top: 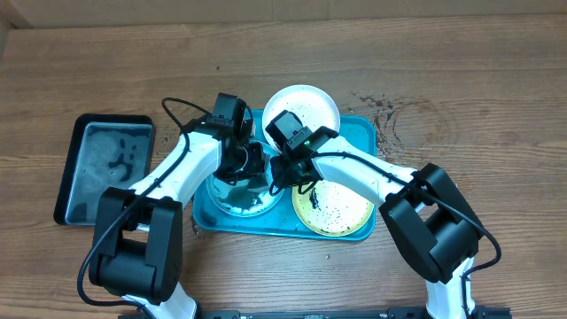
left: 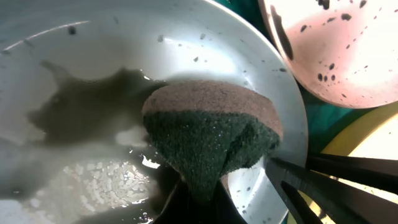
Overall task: Clean dirty plates on tray and stack at the side
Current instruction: 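Scrub the blue-rimmed plate with the sponge while right gripper holds it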
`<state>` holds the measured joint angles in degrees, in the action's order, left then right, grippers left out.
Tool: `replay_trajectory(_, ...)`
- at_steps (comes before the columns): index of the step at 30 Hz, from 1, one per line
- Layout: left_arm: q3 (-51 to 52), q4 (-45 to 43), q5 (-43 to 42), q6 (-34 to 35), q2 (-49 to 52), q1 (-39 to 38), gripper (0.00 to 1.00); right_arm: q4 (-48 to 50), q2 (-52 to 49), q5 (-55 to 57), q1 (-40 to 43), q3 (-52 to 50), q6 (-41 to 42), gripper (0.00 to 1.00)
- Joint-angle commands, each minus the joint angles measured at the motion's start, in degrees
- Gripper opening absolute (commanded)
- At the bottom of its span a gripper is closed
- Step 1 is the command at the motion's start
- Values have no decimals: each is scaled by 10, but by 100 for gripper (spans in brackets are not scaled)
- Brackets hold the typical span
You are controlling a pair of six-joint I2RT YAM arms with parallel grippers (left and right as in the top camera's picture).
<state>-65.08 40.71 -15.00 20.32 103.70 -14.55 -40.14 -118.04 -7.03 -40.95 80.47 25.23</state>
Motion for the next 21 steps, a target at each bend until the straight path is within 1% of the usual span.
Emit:
replay_trajectory(1,-1,0,71,-8,9,0,4,0,-8,10,2,3,1,12)
replay_trajectory(3,2,0,142,6,9,0,4,-2,-7,10,2,3,1,13)
replay_trajectory(4,4,2,163,7,9,2,4,-4,-7,10,2,3,1,12)
replay_trajectory(9,16,-9,207,12,10,28,4,-11,-7,10,2,3,0,11)
replay_trajectory(10,17,-10,245,37,10,40,4,-11,-7,10,2,3,0,10)
replay_trajectory(11,17,-13,255,45,10,50,4,-11,-7,10,2,3,1,9)
replay_trajectory(12,17,-15,244,45,10,55,4,-11,-7,10,2,3,0,9)
replay_trajectory(15,17,-22,101,-6,10,58,4,-11,-7,10,2,3,1,9)
replay_trajectory(16,17,-26,41,-22,10,56,4,-11,-7,10,2,3,0,9)
replay_trajectory(18,17,-35,-45,-42,10,48,4,-10,-7,10,2,3,1,9)
replay_trajectory(19,17,-38,-63,-47,10,42,4,-10,-7,10,2,3,1,9)
replay_trajectory(21,17,-45,-71,-48,10,24,4,-10,-7,10,2,3,1,9)
